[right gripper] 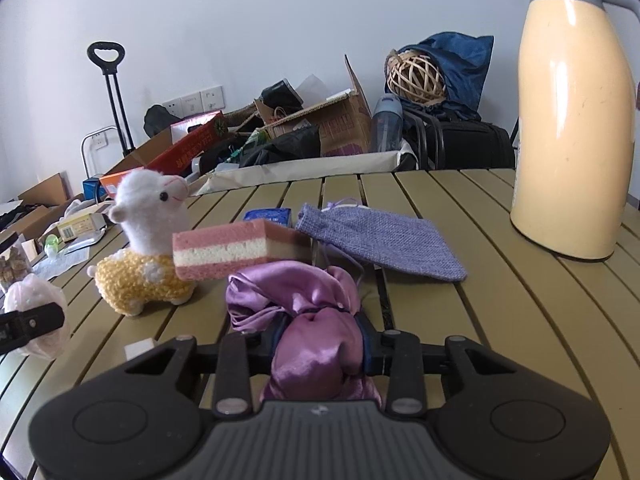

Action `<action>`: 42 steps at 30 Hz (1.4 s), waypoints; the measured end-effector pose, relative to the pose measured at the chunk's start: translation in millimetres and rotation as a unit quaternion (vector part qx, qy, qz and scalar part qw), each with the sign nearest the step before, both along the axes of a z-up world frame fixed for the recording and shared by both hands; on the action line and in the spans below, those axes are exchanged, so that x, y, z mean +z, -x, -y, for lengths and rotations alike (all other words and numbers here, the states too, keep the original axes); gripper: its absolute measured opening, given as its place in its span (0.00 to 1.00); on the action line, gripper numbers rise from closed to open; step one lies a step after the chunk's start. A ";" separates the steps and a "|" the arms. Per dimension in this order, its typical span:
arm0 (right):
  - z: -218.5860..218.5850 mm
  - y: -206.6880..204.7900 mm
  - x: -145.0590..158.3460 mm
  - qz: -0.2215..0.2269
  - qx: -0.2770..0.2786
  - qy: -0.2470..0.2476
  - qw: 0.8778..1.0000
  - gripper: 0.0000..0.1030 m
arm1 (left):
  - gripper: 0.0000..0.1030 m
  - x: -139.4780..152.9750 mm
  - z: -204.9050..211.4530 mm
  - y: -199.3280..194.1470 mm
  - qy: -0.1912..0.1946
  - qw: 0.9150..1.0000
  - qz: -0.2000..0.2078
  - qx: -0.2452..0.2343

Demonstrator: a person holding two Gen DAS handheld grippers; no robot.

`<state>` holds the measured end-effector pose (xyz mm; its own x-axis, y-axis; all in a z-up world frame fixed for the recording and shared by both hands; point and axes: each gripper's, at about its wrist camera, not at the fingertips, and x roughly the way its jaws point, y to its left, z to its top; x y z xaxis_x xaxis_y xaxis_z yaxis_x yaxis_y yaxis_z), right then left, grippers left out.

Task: Collect trash
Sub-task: 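Lift both held items off the table and carry them over the black bin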

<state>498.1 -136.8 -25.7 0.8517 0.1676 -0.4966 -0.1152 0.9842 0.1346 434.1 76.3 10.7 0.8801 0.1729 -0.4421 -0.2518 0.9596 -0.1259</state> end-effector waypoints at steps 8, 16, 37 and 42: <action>10.9 22.2 9.5 0.020 0.000 -0.004 1.000 0.32 | 0.42 2.0 5.4 10.0 -0.005 1.000 0.005 -0.011; 20.5 48.6 18.7 0.043 0.005 -0.015 0.999 0.32 | 0.42 5.7 9.8 29.6 -0.012 1.000 0.017 -0.016; 37.6 146.0 24.1 0.100 0.017 -0.027 0.994 0.32 | 0.42 2.7 40.4 103.5 -0.057 0.997 0.054 -0.026; 47.5 173.2 17.4 0.095 0.018 -0.035 0.995 0.32 | 0.42 -8.6 45.7 128.8 -0.070 0.996 0.044 -0.016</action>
